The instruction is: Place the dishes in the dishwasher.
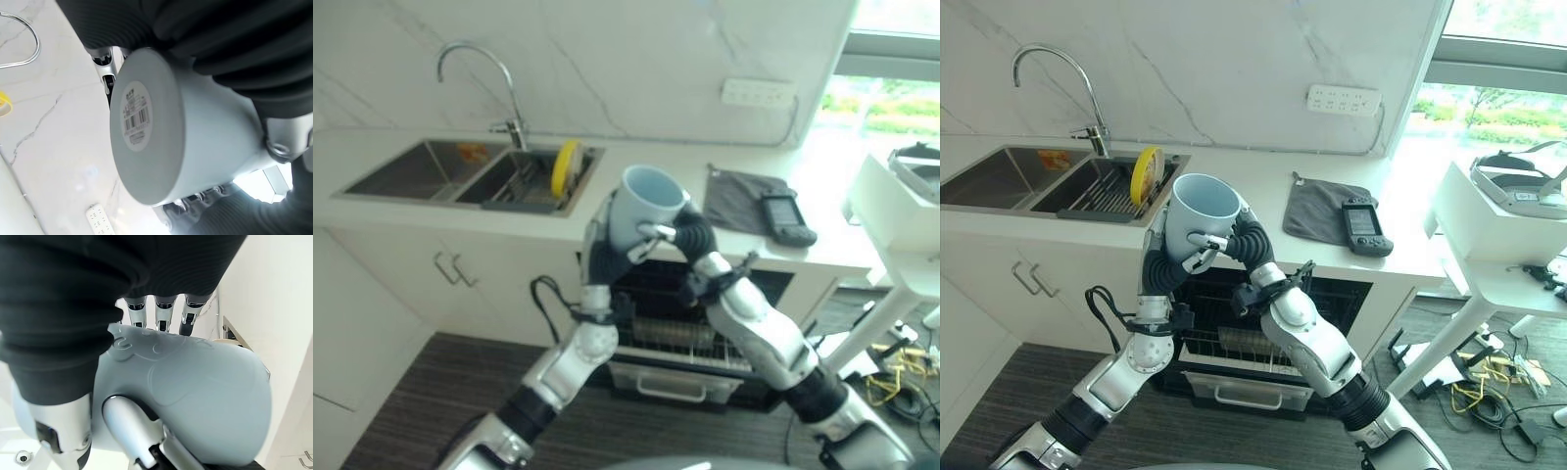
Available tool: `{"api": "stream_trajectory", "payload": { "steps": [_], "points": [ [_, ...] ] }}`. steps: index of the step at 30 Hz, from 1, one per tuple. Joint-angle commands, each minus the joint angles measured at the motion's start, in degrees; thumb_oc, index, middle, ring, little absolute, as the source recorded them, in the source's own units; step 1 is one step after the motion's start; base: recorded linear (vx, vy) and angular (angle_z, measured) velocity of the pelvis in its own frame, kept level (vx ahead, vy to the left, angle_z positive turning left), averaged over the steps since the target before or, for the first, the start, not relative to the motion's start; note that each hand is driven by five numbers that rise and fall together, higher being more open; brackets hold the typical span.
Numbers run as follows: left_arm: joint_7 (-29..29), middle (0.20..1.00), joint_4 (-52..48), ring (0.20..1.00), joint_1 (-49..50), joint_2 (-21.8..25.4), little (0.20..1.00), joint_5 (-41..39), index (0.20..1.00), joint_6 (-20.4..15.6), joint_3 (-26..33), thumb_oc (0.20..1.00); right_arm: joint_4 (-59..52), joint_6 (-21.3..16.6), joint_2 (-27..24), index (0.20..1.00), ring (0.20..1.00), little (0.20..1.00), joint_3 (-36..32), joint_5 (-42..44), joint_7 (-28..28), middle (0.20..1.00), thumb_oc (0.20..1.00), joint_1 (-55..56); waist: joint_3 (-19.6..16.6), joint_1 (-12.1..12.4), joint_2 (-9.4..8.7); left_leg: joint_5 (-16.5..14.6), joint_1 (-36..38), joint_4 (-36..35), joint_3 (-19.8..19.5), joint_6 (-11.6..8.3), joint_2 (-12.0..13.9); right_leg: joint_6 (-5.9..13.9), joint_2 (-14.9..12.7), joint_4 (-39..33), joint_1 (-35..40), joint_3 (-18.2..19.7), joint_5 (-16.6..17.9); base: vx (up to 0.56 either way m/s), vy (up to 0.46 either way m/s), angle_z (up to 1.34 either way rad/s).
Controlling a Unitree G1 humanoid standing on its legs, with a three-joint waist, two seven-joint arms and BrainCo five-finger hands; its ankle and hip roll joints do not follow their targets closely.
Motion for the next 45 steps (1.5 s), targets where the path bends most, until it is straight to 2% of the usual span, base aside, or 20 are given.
{"api": "stream_trajectory", "payload": {
  "steps": [1,11,33,34,35,36,45],
  "points": [
    [0.5,0.200,1.7,0.200,-8.5,0.2,0.200,3.0,0.200,-2.0,-3.9,0.200,-1.2,-2.4,4.0,1.000,1.000,1.000,-1.6,-1.1,-1.4,1.000,1.000,-8.7,0.5,1.0,-1.88,-3.1,0.2,0.0,-0.3,2.07,-0.1,1.37,-1.5,0.0,1.7,0.4,-1.9,0.00,0.000,0.00],
    [0.3,0.200,2.1,0.200,-8.6,0.0,0.200,3.3,0.200,-2.1,-4.5,0.200,-0.6,-1.7,4.7,1.000,1.000,1.000,-0.5,-2.2,-2.1,1.000,1.000,-9.6,0.3,1.3,-1.80,-3.1,0.0,0.0,-0.4,2.13,-0.2,1.35,-1.6,0.0,1.7,0.1,-1.9,0.00,0.000,0.00],
    [-1.0,0.200,0.8,0.200,-8.8,0.2,0.200,4.3,0.200,-2.9,-6.6,0.200,-0.3,-2.8,5.4,1.000,1.000,1.000,1.0,-5.0,-3.1,1.000,1.000,-10.3,0.6,1.4,-1.80,-3.1,-0.1,0.0,-0.4,2.18,-0.2,1.35,-1.6,0.0,1.5,0.4,-1.9,0.00,0.000,0.00],
    [-0.8,0.200,0.8,0.200,-8.8,0.3,0.200,4.4,0.200,-2.9,-6.8,0.200,-0.3,-2.7,5.3,0.824,0.824,0.824,1.0,-5.2,-2.9,0.824,0.824,-10.3,0.6,1.4,-1.79,-3.1,-0.1,0.0,-0.4,2.19,-0.2,1.37,-1.6,0.0,1.5,0.4,-1.9,0.00,0.000,0.00],
    [-0.9,0.200,0.7,0.200,-8.9,0.3,0.200,4.5,0.200,-2.9,-6.7,0.200,-0.4,-2.7,5.2,0.335,0.335,0.335,1.0,-5.4,-2.8,0.335,0.335,-10.3,0.6,1.3,-1.78,-3.1,-0.1,0.0,-0.4,2.20,-0.2,1.38,-1.6,0.0,1.5,0.5,-1.9,0.00,0.000,0.00],
    [-0.8,0.200,0.8,0.200,-9.0,0.4,0.200,4.5,0.200,-2.9,-6.7,0.200,-0.4,-2.8,5.1,0.200,0.200,0.200,1.0,-5.4,-2.8,0.200,0.200,-10.4,0.6,1.3,-1.78,-3.1,-0.1,0.0,-0.3,2.19,-0.2,1.39,-1.6,0.0,1.4,0.5,-1.9,0.00,0.000,0.00],
    [-0.8,0.200,1.1,0.200,-8.5,0.5,0.200,4.1,0.200,-3.2,-6.0,0.200,-0.7,-2.7,4.3,0.200,0.200,0.200,0.7,-6.4,-1.6,0.200,0.200,-10.3,0.4,1.0,-1.61,-3.1,0.0,0.0,-0.1,2.09,0.0,1.33,-1.4,0.0,1.4,0.8,-1.9,0.00,0.000,0.00]
  ]
}}
